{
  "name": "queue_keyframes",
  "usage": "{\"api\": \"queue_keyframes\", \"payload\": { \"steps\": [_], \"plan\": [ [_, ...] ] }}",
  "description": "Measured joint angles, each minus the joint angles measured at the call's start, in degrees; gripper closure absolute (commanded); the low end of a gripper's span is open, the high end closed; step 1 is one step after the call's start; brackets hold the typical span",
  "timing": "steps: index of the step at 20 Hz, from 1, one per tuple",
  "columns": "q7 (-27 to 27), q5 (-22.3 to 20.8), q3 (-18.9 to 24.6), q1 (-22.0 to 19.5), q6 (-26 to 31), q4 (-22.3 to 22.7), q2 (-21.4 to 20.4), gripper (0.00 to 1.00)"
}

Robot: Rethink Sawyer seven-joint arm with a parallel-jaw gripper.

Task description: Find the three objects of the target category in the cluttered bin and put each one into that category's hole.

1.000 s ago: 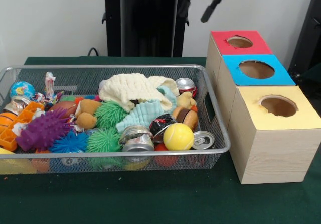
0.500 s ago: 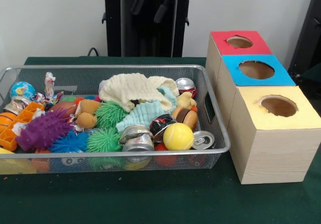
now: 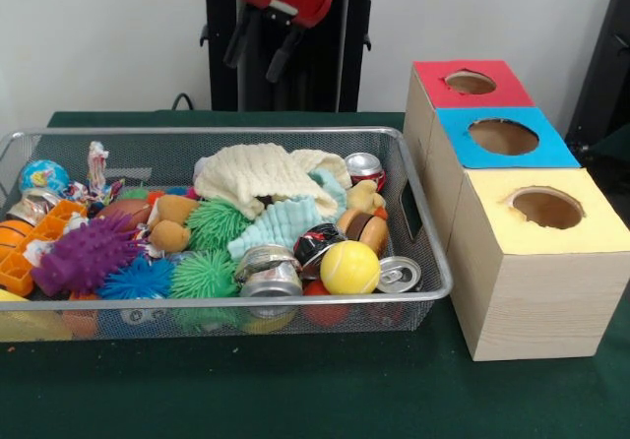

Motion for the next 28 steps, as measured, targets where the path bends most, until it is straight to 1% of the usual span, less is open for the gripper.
{"api": "queue_keyframes", "payload": {
  "steps": [4, 5, 8, 10, 14, 16, 19, 20, 23, 24, 25, 28],
  "plan": [
    [-1.3, 2.0, 3.0, -0.9, 3.4, 0.7, -1.3, 0.0],
    [-2.7, 3.3, 4.8, -2.0, 5.7, 1.1, -2.4, 0.0],
    [-4.8, 4.6, 6.8, -3.5, 8.1, 1.6, -3.8, 0.0],
    [-8.4, 6.1, 9.1, -5.7, 10.9, 2.3, -5.7, 0.0],
    [-14.1, 8.0, 11.9, -8.6, 13.6, 3.1, -8.0, 0.0],
    [-18.5, 9.0, 13.6, -10.1, 15.1, 3.6, -9.3, 0.0],
    [-21.5, 9.8, 14.6, -10.8, 15.9, 3.6, -9.9, 0.0],
    [-23.4, 10.5, 15.5, -11.3, 16.3, 3.6, -10.5, 0.0],
    [-25.6, 12.1, 16.7, -12.0, 16.3, 3.6, -11.2, 0.0],
    [-26.4, 13.0, 17.1, -12.4, 16.3, 3.6, -11.5, 0.0],
    [-28.7, 15.7, 17.8, -13.2, 16.3, 3.6, -12.1, 0.0],
    [-31.0, 18.3, 18.3, -13.8, 16.3, 3.6, -12.3, 0.0]
  ]
}}
